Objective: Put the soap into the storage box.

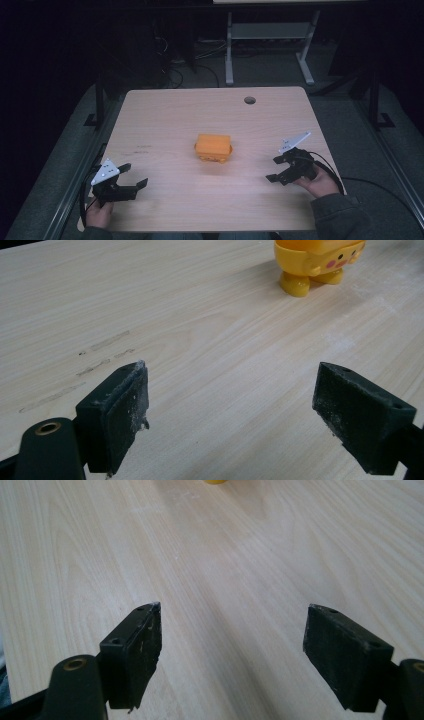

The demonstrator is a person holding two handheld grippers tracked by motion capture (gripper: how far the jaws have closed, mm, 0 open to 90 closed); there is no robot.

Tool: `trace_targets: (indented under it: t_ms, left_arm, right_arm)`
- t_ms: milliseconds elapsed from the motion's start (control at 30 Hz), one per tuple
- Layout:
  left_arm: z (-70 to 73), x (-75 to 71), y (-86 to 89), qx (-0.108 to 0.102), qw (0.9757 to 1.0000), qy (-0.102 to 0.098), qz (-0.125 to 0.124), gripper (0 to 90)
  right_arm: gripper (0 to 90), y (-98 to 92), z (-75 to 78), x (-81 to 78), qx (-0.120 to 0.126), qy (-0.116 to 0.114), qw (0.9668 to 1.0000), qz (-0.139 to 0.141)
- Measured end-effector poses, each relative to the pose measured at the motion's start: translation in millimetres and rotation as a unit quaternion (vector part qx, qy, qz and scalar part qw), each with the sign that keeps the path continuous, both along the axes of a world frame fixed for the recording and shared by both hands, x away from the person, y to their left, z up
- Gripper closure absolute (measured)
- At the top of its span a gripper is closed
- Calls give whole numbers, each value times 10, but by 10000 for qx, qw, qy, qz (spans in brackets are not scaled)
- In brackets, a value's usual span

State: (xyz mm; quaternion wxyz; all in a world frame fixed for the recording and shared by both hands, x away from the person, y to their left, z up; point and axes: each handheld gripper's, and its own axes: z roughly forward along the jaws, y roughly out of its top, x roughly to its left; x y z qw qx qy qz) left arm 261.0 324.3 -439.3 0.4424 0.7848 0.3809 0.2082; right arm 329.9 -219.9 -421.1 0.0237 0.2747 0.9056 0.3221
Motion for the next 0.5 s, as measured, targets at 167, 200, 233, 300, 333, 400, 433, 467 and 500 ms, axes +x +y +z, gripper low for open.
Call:
trace_targets:
  t_ms: [167,200,233,300,333,400,433,467,500]
  left_arm:
    - [-8,5,-4,19,10000,15,4,143]
    - [-8,5,-4,19,10000,15,4,143]
    - [-10,7,-5,35,10000,17,-4,143]
    - [-18,10,-13,41,10000,27,-19,143]
    - [-18,10,-13,41,10000,27,-19,143]
    - [-23,13,-17,62,10000,32,-27,143]
    - [-24,13,-18,64,10000,34,-22,143]
    - [-25,13,-18,66,10000,32,-19,143]
    - [-25,13,-17,63,10000,37,-25,143]
  right_arm:
    - [231,-61,-48,-59,41,4,10000,-62]
    - [231,-61,-48,-59,41,4,10000,-62]
    - [230,-73,-56,-72,53,-7,10000,-67]
    - [230,-109,-86,-108,76,-25,9999,-99]
    - [230,-119,-95,-121,87,-2,9999,-130]
    - [230,-140,-116,-149,122,-6,9998,-160]
    - [230,-152,-129,-158,118,-11,9998,-164]
    - [231,-162,-143,-169,137,-14,9998,-168]
    - [230,-173,-153,-180,129,-14,9998,-174]
